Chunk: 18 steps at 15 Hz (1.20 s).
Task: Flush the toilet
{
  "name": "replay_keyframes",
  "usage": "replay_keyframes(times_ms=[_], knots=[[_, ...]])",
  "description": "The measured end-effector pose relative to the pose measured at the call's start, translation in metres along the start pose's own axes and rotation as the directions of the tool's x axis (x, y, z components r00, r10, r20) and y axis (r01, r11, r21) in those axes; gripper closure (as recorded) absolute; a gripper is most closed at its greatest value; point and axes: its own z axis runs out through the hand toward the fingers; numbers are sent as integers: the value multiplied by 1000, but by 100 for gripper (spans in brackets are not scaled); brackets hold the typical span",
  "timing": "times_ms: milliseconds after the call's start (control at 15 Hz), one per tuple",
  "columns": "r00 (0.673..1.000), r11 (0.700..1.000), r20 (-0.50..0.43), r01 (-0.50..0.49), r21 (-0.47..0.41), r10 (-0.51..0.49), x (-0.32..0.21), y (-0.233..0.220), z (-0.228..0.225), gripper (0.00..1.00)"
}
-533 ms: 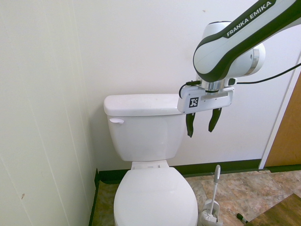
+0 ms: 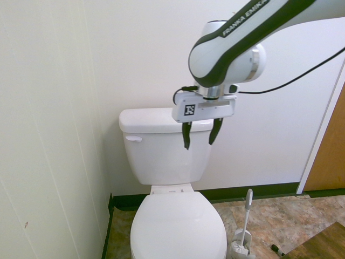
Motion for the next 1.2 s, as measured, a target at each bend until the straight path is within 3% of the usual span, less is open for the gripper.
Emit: replay_keyframes(times_ms=[467,867,933,1200], knots=[[996,994,-79,-42,97,49,29,-151,37,0],[985,983,-119,-102,155,121,53,-216,64,0],[984,980,-126,-105,167,127,54,-225,65,100],[977,973,-148,-123,196,153,62,-246,65,100]])
